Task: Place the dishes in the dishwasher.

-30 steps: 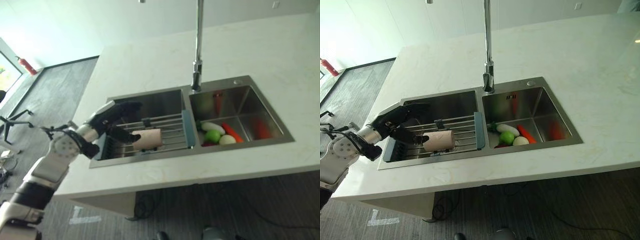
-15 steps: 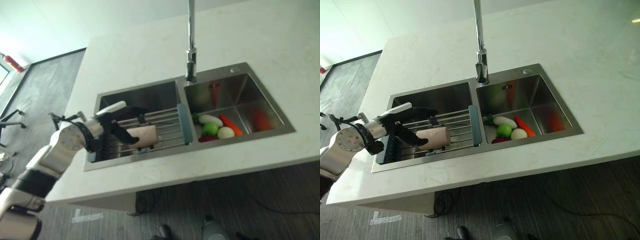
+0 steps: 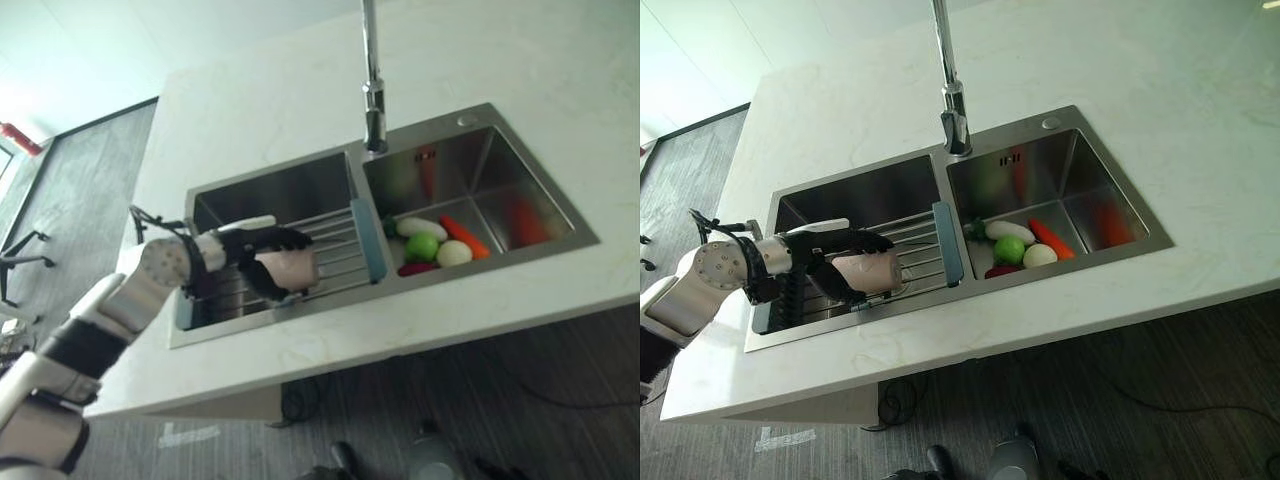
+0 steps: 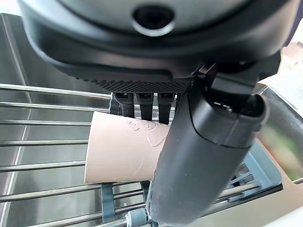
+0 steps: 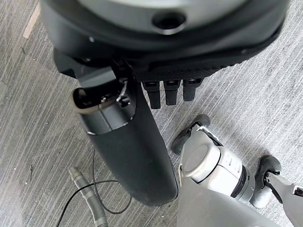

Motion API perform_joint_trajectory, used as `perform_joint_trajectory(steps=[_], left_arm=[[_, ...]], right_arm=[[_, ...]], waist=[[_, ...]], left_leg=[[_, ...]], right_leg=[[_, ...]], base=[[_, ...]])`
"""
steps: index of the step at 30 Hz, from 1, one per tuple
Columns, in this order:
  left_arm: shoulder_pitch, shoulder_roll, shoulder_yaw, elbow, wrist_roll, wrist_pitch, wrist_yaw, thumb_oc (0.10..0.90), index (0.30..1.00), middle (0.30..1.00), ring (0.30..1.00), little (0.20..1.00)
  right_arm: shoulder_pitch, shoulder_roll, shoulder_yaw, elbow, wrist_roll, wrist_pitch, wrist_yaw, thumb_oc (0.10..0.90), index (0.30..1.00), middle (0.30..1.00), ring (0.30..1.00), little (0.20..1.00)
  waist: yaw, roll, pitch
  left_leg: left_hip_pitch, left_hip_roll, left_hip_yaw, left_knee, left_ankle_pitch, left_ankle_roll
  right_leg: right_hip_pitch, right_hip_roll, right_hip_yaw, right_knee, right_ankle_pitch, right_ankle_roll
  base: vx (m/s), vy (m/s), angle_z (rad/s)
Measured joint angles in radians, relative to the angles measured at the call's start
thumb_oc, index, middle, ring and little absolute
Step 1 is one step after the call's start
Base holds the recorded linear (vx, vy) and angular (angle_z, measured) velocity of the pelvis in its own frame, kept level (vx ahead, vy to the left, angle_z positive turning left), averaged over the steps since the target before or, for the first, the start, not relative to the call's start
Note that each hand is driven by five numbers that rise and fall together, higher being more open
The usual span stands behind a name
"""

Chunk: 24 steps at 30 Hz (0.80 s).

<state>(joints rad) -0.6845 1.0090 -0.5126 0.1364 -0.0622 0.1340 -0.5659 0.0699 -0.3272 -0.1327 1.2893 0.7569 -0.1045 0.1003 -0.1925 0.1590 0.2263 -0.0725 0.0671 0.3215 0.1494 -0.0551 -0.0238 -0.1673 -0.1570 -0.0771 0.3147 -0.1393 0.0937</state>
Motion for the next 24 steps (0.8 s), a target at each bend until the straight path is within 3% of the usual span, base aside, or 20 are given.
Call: perform_joint_trajectory(steps=[7,15,24], left_arm=[[-0.005,0.001,-0.01,-0.021,0.079,0.017,0.005,0.8,0.9,0.9,0.9,0.9],[0.007,0.001,-0.009,-0.007,0.275,-0.05,0.059,0.8,0.9,0.9,0.9,0.9],[0.025,0.001,0.031,-0.013,0.308,-0.05,0.128,0.8,0.9,0.9,0.9,0.9]], right_arm=[[0.004,-0.019,0.001,-0.041,0.0,0.0,-0.001,0.8,0.9,0.9,0.9,0.9],[-0.005,-0.037,0.001,-0.078,0.001,-0.001,0.0,0.8,0.9,0.9,0.9,0.9],[-0.012,-0.048,0.003,-0.157,0.001,-0.001,0.004,0.8,0.9,0.9,0.9,0.9]], waist=[[0.0,0.017,0.022],[-0.001,0.018,0.07],[-0.002,0.02,0.116]], left_leg=[[-0.004,-0.001,0.0,0.0,0.0,0.0],[-0.022,-0.007,0.001,0.001,0.0,0.0],[-0.053,-0.019,0.001,0.006,0.003,0.005]], right_leg=[[-0.008,-0.001,0.002,0.001,0.0,0.001],[-0.034,-0.002,0.015,0.013,0.001,0.003],[-0.069,-0.016,0.019,0.02,0.01,0.012]], base=[[0.0,0.015,0.0],[0.0,0.033,-0.04],[-0.03,0.039,0.01]])
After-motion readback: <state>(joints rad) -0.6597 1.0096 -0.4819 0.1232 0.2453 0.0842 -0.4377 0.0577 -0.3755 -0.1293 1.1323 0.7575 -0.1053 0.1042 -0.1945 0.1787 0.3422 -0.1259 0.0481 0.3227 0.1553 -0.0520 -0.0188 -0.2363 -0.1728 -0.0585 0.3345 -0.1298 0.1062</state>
